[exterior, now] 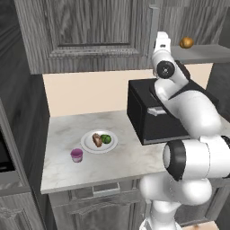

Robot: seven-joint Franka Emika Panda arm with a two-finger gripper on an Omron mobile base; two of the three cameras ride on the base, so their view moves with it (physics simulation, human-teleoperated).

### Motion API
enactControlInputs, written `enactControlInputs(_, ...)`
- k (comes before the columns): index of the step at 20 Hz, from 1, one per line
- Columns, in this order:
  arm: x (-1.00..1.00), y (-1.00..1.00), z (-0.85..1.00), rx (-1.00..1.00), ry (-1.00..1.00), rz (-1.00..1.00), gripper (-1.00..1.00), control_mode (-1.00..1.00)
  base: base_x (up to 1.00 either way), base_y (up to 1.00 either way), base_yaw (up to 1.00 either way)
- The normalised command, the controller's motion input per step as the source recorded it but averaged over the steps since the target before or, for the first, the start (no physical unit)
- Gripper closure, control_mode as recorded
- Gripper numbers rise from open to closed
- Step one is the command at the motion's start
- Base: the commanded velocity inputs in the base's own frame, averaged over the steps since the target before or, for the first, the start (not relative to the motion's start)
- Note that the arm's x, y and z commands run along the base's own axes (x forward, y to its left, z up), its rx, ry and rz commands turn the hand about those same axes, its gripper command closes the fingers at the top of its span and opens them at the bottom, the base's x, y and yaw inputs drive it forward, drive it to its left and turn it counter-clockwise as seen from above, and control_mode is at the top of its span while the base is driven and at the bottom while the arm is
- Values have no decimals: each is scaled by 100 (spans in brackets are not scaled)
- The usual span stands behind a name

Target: Pick the avocado and bread from the counter and place them on the plate. Then pick the jam from the cabinet and place it next to the plate. Lastly close the cabinet door.

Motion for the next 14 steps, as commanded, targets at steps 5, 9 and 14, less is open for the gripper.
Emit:
enactControlInputs(5,50,16,-10,0,0,0,-100,-100,0,0,0)
enactControlInputs(9,48,22,-13,0,0,0,-100,-100,0,0,0)
enactControlInputs(14,52,31,-11,0,0,0,-100,-100,0,0,0)
